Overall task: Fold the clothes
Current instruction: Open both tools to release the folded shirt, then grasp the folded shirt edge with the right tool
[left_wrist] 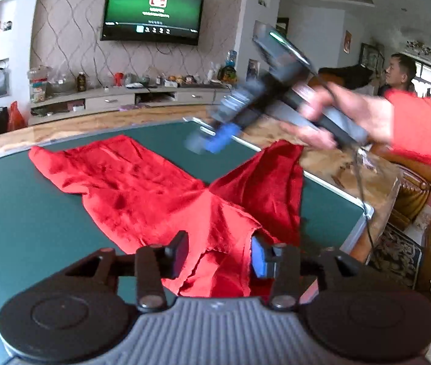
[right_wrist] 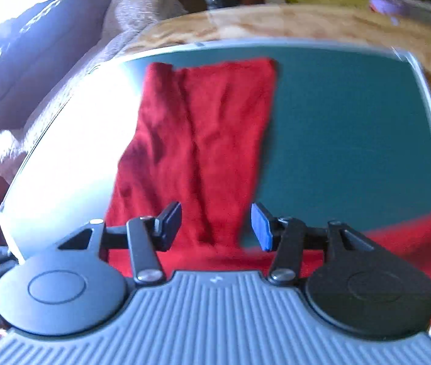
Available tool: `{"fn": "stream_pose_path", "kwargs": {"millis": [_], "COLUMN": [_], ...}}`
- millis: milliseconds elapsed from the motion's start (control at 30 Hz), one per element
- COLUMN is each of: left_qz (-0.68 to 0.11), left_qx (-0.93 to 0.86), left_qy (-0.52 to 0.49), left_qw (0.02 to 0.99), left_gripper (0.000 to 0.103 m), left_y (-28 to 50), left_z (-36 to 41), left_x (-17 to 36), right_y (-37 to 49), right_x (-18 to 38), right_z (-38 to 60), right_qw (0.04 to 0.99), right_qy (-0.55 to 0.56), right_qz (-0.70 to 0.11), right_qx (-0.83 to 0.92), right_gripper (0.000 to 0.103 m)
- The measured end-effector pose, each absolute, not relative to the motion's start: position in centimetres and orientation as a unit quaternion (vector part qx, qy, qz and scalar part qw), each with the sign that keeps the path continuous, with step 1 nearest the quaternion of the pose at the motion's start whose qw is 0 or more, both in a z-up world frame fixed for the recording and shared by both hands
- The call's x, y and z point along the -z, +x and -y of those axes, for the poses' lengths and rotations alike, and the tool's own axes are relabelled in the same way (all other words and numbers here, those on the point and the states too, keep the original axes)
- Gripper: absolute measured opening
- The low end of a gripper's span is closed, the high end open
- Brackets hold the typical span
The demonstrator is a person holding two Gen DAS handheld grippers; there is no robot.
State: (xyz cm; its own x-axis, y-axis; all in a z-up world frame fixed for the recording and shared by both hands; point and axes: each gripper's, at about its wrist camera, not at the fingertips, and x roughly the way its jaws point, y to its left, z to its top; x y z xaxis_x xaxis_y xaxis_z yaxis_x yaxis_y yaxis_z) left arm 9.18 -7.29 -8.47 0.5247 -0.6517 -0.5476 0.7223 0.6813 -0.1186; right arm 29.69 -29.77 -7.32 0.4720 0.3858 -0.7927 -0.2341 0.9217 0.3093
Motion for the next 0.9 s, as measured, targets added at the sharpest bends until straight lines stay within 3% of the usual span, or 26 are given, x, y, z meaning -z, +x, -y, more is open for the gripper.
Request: {"fn": "stream_pose_path", "kwargs": {"millis": [167, 333, 367, 400, 467, 633, 700, 733, 900], "left_qz": [-0.300, -0.305, -0.305, -0.305, -0.304, -0.308, -0.308, -0.308, -0.304], "left_qx": [0.427, 0.442, 0.443, 0.443, 0.437, 0.429, 0.423, 0.421, 0.409], "left_qy": [0.057, 0.031, 0.022, 0.014, 0.003, -0.020, -0.022, -0.022, -0.022], "left_qw": [0.851, 0.843, 0.843, 0.843, 0.846, 0.849, 0.852, 0.853, 0.860], "left_gripper": [0.040, 0.039, 0.039, 0.039, 0.039, 0.039, 0.039, 0.039, 0.040], "left_y": [9.1, 9.0, 9.1, 9.3, 9.7, 10.7, 11.2, 11.4, 11.8], "left_z": [8.3, 7.5, 7.1, 6.6, 5.5, 3.3, 2.8, 2.8, 2.3], "left_x": [9.8, 10.4, 10.4, 10.4, 10.4, 10.7, 10.9, 11.0, 11.0], "right_y": [38.8, 47.5, 48.7, 49.7, 51.3, 52.1, 51.9, 51.7, 50.7], "right_x": [6.3, 7.7, 8.4, 9.1, 10.8, 12.1, 12.1, 12.0, 10.3], "right_z": [25.0, 19.4, 18.6, 17.8, 16.5, 14.9, 14.8, 14.8, 15.4], "right_qw": [0.861, 0.856, 0.854, 0.852, 0.847, 0.841, 0.838, 0.838, 0.848], "right_qy": [0.110, 0.094, 0.092, 0.086, 0.080, 0.081, 0.074, 0.070, 0.068], "right_qz": [-0.460, -0.474, -0.478, -0.484, -0.496, -0.504, -0.508, -0.509, -0.495], "right_qx": [-0.190, -0.184, -0.183, -0.179, -0.173, -0.177, -0.182, -0.183, -0.178], "right_gripper": [0.058, 0.058, 0.054, 0.042, 0.029, 0.026, 0.011, 0.008, 0.007]}}
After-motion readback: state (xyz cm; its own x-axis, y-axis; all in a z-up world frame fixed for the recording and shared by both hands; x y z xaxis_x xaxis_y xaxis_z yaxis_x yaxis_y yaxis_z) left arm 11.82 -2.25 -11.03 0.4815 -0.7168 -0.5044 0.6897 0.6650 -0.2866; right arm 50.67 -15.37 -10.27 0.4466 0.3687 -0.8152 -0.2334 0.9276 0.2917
